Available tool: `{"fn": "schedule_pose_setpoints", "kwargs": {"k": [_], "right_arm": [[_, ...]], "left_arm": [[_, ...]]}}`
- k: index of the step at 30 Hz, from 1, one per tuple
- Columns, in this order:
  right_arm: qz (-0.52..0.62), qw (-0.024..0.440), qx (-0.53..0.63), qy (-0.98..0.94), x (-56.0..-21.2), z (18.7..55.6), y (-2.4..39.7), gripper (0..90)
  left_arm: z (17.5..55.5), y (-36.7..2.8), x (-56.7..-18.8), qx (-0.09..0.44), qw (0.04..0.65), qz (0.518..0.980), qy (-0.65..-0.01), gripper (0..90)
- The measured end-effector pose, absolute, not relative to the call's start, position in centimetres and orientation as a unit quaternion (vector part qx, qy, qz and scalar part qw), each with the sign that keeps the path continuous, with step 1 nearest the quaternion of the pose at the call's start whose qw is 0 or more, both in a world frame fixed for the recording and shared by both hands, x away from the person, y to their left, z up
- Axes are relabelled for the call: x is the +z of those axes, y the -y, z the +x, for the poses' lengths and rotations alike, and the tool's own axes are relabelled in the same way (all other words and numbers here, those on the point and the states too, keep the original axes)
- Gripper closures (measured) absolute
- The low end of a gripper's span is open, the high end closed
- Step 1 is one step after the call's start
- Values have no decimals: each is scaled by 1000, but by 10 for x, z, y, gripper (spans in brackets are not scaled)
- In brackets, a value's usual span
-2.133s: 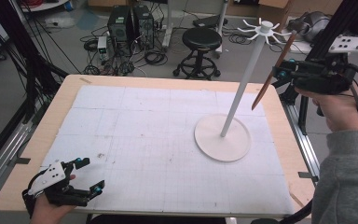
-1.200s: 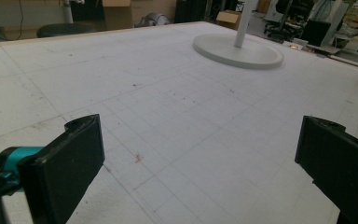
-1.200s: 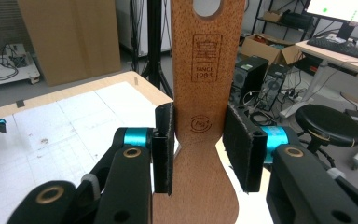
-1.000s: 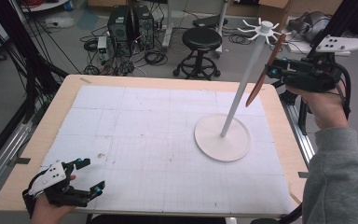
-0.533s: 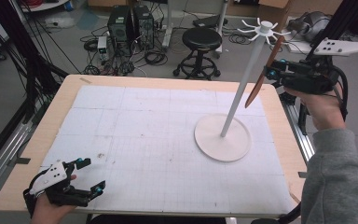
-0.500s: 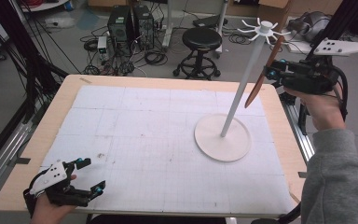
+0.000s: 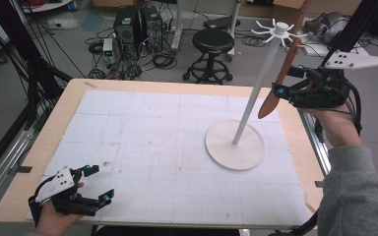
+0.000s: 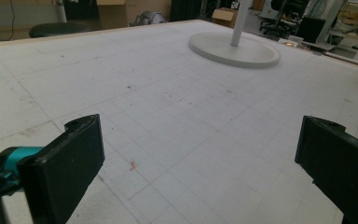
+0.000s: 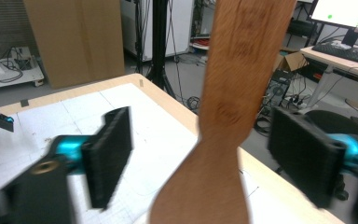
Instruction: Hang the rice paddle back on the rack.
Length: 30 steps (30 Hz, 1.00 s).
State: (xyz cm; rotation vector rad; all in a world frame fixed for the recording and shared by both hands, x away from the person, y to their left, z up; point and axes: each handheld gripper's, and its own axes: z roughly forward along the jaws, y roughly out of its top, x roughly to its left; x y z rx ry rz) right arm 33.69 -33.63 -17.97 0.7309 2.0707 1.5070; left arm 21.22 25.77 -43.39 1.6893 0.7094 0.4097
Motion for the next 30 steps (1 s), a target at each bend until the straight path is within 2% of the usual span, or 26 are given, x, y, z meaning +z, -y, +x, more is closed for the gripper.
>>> {"fn": "schedule_pose_setpoints", "kwargs": {"k": [8, 9, 16, 30], "right_arm": [[275, 219, 547, -760, -203, 329, 340, 62], [281, 214, 544, -761, -208, 328, 341, 3], [297, 200, 544, -759, -236, 316, 348, 0], [312, 213, 547, -747, -289, 292, 354, 0]], "left_arm": [[218, -252, -434, 169, 592, 730, -296, 17], [219, -251, -434, 168, 593, 729, -297, 18], [225, -245, -434, 161, 594, 734, -287, 17], [229, -241, -434, 159, 597, 734, -282, 17]]}}
